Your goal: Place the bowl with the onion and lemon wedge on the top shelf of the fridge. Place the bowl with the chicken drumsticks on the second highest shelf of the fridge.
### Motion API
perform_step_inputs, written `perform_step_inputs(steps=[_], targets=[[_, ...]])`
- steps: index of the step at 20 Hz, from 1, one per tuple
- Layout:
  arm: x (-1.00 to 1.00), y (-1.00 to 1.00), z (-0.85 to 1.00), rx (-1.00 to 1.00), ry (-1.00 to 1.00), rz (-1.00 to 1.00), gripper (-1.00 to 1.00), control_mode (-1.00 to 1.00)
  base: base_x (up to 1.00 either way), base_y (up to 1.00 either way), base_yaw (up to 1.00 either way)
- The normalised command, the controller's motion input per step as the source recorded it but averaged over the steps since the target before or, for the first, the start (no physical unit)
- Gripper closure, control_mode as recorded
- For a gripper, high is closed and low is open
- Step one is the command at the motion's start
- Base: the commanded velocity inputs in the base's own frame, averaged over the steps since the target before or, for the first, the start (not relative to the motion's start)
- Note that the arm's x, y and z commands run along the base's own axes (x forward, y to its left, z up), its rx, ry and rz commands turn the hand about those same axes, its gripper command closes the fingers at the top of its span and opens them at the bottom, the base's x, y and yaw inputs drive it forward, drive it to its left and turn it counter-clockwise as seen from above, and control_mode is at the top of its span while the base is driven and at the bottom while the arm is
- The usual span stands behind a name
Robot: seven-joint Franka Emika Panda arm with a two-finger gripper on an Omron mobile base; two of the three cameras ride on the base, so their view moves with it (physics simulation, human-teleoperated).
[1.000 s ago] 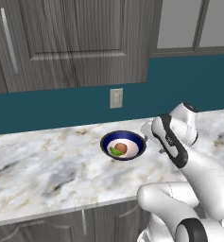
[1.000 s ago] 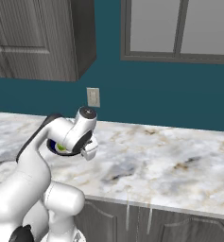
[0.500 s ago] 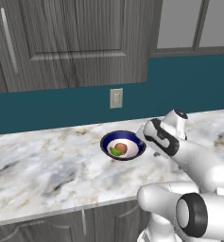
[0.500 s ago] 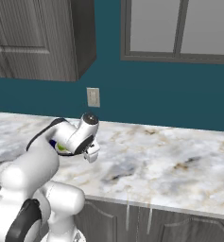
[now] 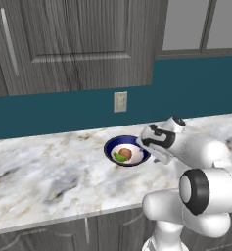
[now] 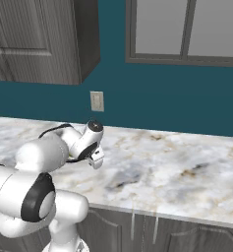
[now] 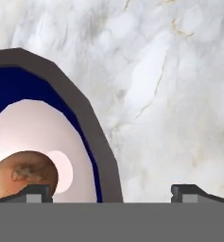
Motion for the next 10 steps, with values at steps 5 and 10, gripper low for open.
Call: perform_step_inputs(steps=[5,10], targets=[[0.22,0.00,-0.25,0.00,0.01,0.00,-1.00,-1.00,0.00,0.00,0.00],[0.04,0.03,-0.10,0.00,0.04,0.00,-1.00,-1.00,0.00,0.00,0.00]])
